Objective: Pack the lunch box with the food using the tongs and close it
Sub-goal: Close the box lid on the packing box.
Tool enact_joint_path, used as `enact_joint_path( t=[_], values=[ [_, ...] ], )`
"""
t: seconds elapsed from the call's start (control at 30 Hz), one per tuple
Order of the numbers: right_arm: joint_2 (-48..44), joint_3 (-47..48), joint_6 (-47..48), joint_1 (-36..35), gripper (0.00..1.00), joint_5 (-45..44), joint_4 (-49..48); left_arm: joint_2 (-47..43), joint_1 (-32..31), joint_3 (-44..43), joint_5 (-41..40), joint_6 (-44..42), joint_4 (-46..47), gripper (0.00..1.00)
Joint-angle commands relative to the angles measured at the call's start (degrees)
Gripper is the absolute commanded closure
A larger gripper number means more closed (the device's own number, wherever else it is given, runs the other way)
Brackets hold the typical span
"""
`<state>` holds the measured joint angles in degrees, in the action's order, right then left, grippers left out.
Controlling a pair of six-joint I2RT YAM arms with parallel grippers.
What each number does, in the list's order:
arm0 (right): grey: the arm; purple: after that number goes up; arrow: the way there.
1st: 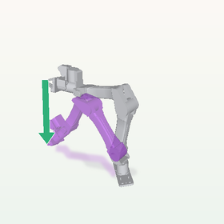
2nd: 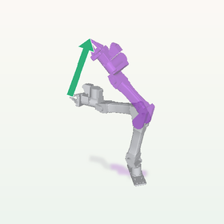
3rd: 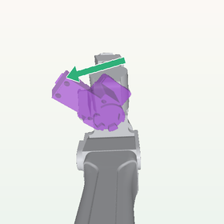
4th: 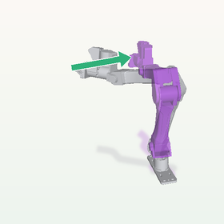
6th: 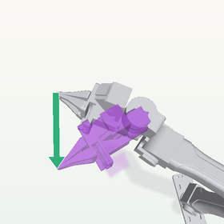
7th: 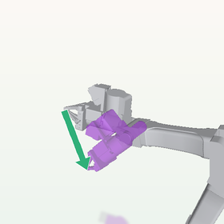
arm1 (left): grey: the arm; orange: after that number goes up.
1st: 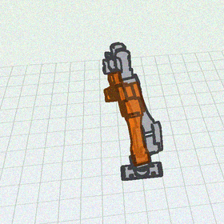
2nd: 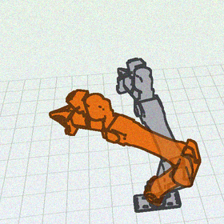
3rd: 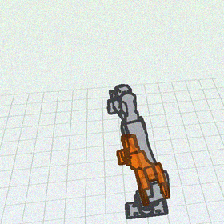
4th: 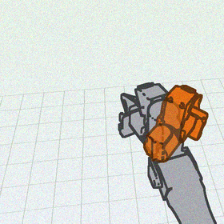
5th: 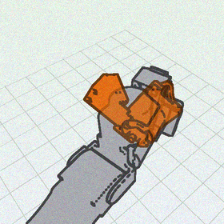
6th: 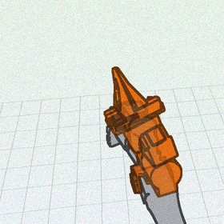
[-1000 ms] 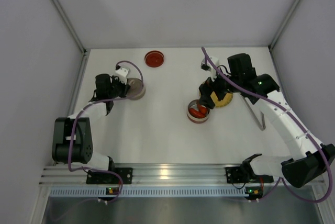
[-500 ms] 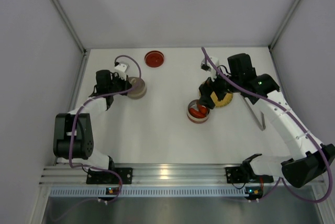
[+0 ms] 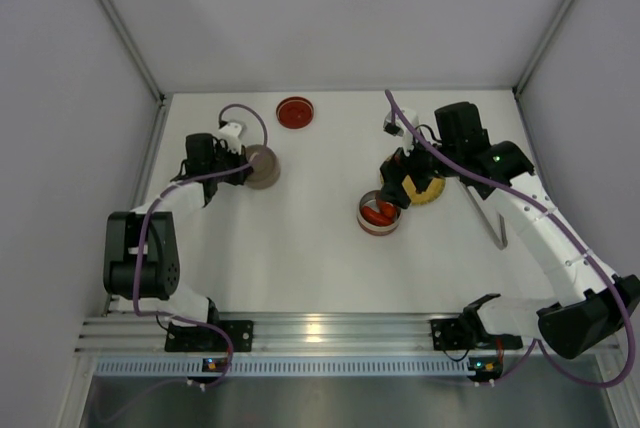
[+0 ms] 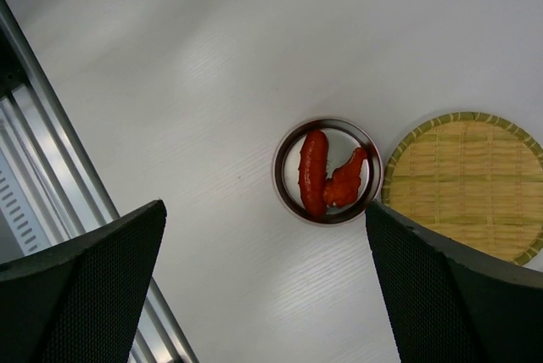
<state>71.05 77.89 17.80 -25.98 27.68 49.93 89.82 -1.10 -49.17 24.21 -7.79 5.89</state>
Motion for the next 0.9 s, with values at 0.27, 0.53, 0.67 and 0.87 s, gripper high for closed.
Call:
enact_joint_path(
  t=[0.27, 0.53, 0.67, 0.87],
  values=[
    [-1.5, 0.7, -0.3, 1.1, 0.01, 2.0, -1.0, 1.8, 0.2, -3.0, -0.3, 3.5, -4.5, 0.71],
    [-1.3, 0.1, -0.7, 1.1, 0.00, 2.6, -1.4, 2.3, 0.2, -5.1, -0.4, 3.7, -4.8, 0.69],
    [-1.3, -0.2, -0.8, 1.2, 0.01, 2.8, -1.5, 2.7, 0.1, -6.0, -0.5, 4.1, -4.7, 0.69],
    [-1.3, -0.6, -0.8, 1.1, 0.01, 3.1, -1.6, 2.9, 0.1, -6.8, -0.5, 4.0, -4.5, 0.64]
  ],
)
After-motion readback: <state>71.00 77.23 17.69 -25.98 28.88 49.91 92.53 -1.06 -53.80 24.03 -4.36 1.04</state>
